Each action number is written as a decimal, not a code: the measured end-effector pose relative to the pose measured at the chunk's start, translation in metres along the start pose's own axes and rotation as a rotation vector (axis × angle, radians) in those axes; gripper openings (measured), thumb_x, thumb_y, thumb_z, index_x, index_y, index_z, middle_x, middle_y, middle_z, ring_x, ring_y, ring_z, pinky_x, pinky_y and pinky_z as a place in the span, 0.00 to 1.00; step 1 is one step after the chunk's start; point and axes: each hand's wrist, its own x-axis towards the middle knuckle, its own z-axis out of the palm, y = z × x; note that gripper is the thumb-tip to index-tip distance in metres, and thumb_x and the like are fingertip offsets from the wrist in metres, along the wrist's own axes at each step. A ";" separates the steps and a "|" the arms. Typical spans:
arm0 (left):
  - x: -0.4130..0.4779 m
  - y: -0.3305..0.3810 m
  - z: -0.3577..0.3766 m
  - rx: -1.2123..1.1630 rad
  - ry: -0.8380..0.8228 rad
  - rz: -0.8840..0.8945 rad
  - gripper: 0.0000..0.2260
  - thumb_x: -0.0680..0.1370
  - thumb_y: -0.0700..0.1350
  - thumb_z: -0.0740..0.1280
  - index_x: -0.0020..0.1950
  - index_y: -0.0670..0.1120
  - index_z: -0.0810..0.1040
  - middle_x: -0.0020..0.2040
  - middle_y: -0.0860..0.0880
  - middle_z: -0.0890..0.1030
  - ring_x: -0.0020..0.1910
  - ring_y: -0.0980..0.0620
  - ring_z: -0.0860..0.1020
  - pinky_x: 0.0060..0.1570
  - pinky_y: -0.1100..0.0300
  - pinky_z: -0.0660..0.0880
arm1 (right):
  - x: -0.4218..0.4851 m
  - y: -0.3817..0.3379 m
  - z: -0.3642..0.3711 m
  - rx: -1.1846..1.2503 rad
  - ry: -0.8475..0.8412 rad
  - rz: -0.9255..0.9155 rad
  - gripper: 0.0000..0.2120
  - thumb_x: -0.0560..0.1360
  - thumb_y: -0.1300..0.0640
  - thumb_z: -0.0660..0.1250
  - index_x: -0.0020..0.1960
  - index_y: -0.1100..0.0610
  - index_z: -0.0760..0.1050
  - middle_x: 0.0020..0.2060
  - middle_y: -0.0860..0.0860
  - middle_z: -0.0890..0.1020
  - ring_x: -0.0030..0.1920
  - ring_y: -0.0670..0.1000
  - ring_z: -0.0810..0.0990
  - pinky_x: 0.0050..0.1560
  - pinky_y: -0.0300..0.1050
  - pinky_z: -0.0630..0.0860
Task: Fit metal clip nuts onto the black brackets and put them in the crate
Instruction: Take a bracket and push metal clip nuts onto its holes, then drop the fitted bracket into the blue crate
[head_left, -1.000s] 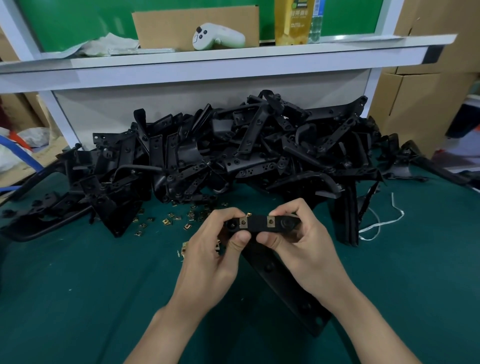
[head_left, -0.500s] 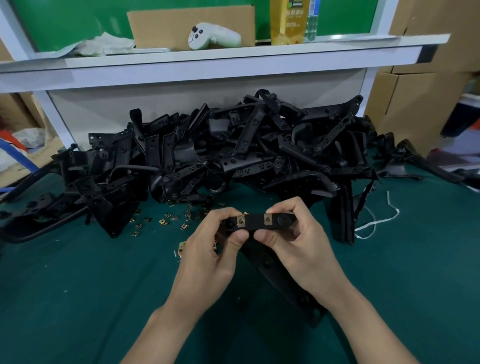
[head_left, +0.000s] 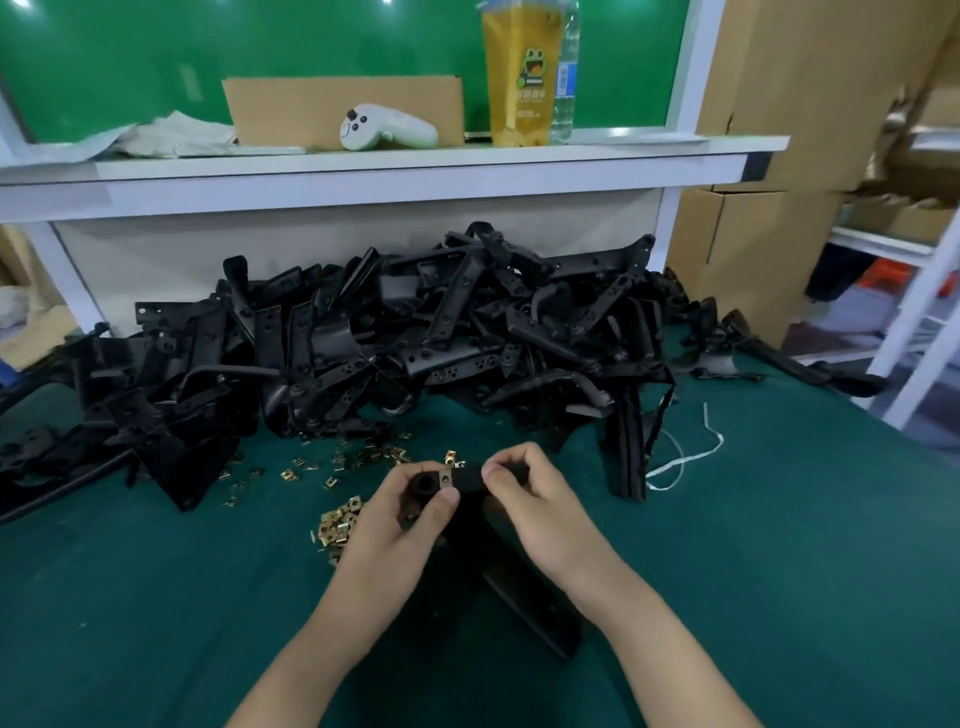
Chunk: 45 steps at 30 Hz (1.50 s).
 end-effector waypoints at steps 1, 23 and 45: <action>-0.001 0.001 0.001 -0.047 -0.003 -0.039 0.04 0.79 0.51 0.69 0.52 0.58 0.81 0.48 0.53 0.85 0.50 0.50 0.83 0.50 0.59 0.81 | -0.002 -0.001 0.001 -0.014 0.001 -0.006 0.03 0.81 0.49 0.64 0.51 0.47 0.75 0.39 0.43 0.79 0.36 0.35 0.75 0.38 0.26 0.72; -0.061 0.087 0.182 -0.534 -0.314 -0.306 0.12 0.83 0.45 0.65 0.48 0.47 0.87 0.47 0.48 0.87 0.45 0.54 0.85 0.41 0.58 0.81 | -0.125 -0.038 -0.129 -0.349 0.552 -0.189 0.15 0.85 0.52 0.52 0.70 0.38 0.58 0.54 0.44 0.74 0.48 0.46 0.74 0.47 0.48 0.72; -0.151 0.083 0.415 -0.420 -0.731 -0.602 0.09 0.85 0.49 0.62 0.57 0.44 0.74 0.54 0.44 0.78 0.47 0.47 0.82 0.48 0.51 0.83 | -0.290 0.015 -0.308 -0.652 1.566 -0.003 0.24 0.80 0.63 0.60 0.75 0.60 0.64 0.73 0.61 0.66 0.72 0.61 0.65 0.72 0.57 0.63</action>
